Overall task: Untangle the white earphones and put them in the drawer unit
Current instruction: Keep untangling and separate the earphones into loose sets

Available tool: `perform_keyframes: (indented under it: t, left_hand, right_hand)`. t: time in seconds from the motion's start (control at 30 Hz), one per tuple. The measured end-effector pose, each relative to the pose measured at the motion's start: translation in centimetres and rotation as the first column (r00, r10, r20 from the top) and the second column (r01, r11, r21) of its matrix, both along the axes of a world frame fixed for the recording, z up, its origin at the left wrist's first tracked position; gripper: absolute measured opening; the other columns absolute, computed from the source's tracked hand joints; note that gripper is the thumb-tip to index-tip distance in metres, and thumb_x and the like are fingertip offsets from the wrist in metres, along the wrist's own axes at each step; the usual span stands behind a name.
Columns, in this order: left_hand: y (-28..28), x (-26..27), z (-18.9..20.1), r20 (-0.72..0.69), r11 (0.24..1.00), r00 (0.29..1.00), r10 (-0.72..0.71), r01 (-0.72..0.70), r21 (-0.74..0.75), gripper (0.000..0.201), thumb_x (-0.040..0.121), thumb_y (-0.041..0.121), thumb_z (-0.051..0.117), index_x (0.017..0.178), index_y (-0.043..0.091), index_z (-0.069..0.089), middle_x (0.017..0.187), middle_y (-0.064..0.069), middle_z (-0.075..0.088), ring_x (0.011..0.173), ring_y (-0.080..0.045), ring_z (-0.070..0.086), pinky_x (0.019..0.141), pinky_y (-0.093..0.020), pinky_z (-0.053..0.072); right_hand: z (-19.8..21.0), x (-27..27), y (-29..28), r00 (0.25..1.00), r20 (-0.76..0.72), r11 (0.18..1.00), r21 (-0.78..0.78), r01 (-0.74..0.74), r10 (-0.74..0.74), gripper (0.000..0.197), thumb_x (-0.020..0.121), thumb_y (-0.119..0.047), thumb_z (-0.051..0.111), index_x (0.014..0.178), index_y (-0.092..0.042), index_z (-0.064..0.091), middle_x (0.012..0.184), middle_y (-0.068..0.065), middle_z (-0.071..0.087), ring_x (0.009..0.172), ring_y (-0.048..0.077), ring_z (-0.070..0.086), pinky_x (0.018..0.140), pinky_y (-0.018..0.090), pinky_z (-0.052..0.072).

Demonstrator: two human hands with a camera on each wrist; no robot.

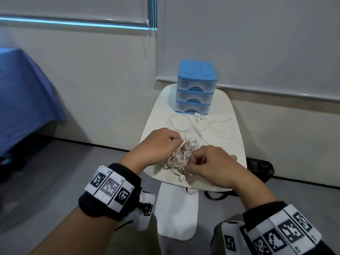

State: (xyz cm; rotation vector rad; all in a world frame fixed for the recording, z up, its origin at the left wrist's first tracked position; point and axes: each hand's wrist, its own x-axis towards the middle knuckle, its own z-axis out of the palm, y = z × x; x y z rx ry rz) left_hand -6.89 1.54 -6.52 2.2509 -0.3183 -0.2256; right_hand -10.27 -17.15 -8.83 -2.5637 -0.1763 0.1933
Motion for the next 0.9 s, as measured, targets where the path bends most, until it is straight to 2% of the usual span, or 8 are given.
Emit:
perform_keyframes:
  t: [0.1,0.17,0.33,0.47,0.53,0.67,0.83,0.9]
  left_hand:
    - [0.1,-0.2,0.1,0.07,0.995,0.996,-0.063,0.057,0.08,0.022,0.094,0.01,0.062,0.088,0.026,0.077,0.091,0.016,0.066,0.072,0.003,0.061,0.065,-0.008,0.043]
    - [0.1,-0.1,0.1,0.107,0.982,0.985,-0.137,0.121,0.145,0.022,0.091,0.007,0.066,0.09,0.026,0.076,0.09,0.016,0.062,0.069,0.014,0.056,0.065,-0.006,0.04]
    - [-0.8,0.4,-0.2,0.186,0.913,0.942,-0.28,0.201,0.356,0.021,0.085,0.023,0.078,0.099,0.038,0.079,0.103,0.01,0.05,0.1,-0.012,0.052,0.089,-0.034,0.044]
    - [-1.4,0.8,0.3,0.263,0.879,0.906,-0.331,0.194,0.436,0.009,0.091,0.031,0.074,0.098,0.035,0.076,0.109,0.01,0.049,0.104,-0.013,0.045,0.098,-0.041,0.04]
    - [-1.3,1.2,0.6,0.289,0.907,0.898,-0.33,0.217,0.36,0.007,0.093,0.028,0.072,0.097,0.034,0.074,0.108,0.009,0.049,0.104,-0.013,0.047,0.097,-0.042,0.042]
    - [-1.4,1.5,1.0,0.303,0.901,0.862,-0.407,0.323,0.291,0.01,0.093,0.021,0.072,0.097,0.03,0.074,0.102,0.006,0.051,0.095,-0.01,0.052,0.085,-0.031,0.046]
    - [-1.9,1.4,1.1,0.345,0.979,0.917,-0.202,0.202,0.036,0.009,0.093,0.019,0.075,0.087,0.024,0.071,0.092,0.009,0.065,0.075,-0.007,0.058,0.073,-0.022,0.047]
    - [-2.5,1.0,0.7,0.304,0.982,0.95,-0.067,0.116,-0.147,0.01,0.095,0.017,0.072,0.086,0.022,0.069,0.088,0.009,0.068,0.073,-0.016,0.058,0.072,-0.026,0.049]
  right_hand:
    - [-0.2,0.3,-0.6,0.999,-0.036,0.998,0.044,-0.036,0.038,0.022,0.087,-0.027,0.073,0.066,-0.033,0.069,0.072,-0.032,0.064,0.075,-0.003,0.058,0.086,0.041,0.048]
    - [-0.5,0.4,-1.1,0.994,-0.087,0.98,0.194,-0.05,0.068,0.017,0.089,-0.015,0.071,0.074,-0.022,0.075,0.065,-0.027,0.066,0.063,-0.005,0.058,0.072,0.027,0.048]
    - [-0.8,0.2,-2.3,0.982,-0.172,0.88,0.475,0.014,0.077,0.022,0.097,-0.009,0.066,0.075,-0.012,0.068,0.057,-0.004,0.053,0.05,0.009,0.04,0.051,0.019,0.034]
    - [-0.4,0.1,-3.2,0.976,-0.207,0.801,0.596,0.066,0.074,0.013,0.099,-0.011,0.064,0.087,-0.01,0.067,0.067,0.007,0.053,0.052,0.009,0.04,0.047,0.018,0.03]
    - [-0.3,0.0,-3.1,0.973,-0.222,0.742,0.663,0.102,0.064,0.014,0.101,-0.025,0.064,0.094,-0.012,0.064,0.074,0.01,0.06,0.061,0.015,0.049,0.056,0.026,0.035]
    - [-0.1,0.8,-2.6,0.968,-0.243,0.71,0.692,0.131,0.057,0.057,0.089,-0.065,0.064,0.1,-0.009,0.063,0.085,0.007,0.064,0.085,0.023,0.058,0.086,0.041,0.042]
    - [0.1,0.7,-2.5,0.962,-0.27,0.742,0.655,0.145,0.05,0.004,0.097,-0.007,0.063,0.094,-0.007,0.061,0.076,0.003,0.06,0.073,0.017,0.055,0.066,0.026,0.043]
    - [0.2,0.7,-2.6,0.963,-0.267,0.721,0.674,0.16,0.037,0.012,0.093,0.008,0.058,0.099,-0.002,0.061,0.084,0.012,0.061,0.074,0.021,0.058,0.071,0.03,0.047]
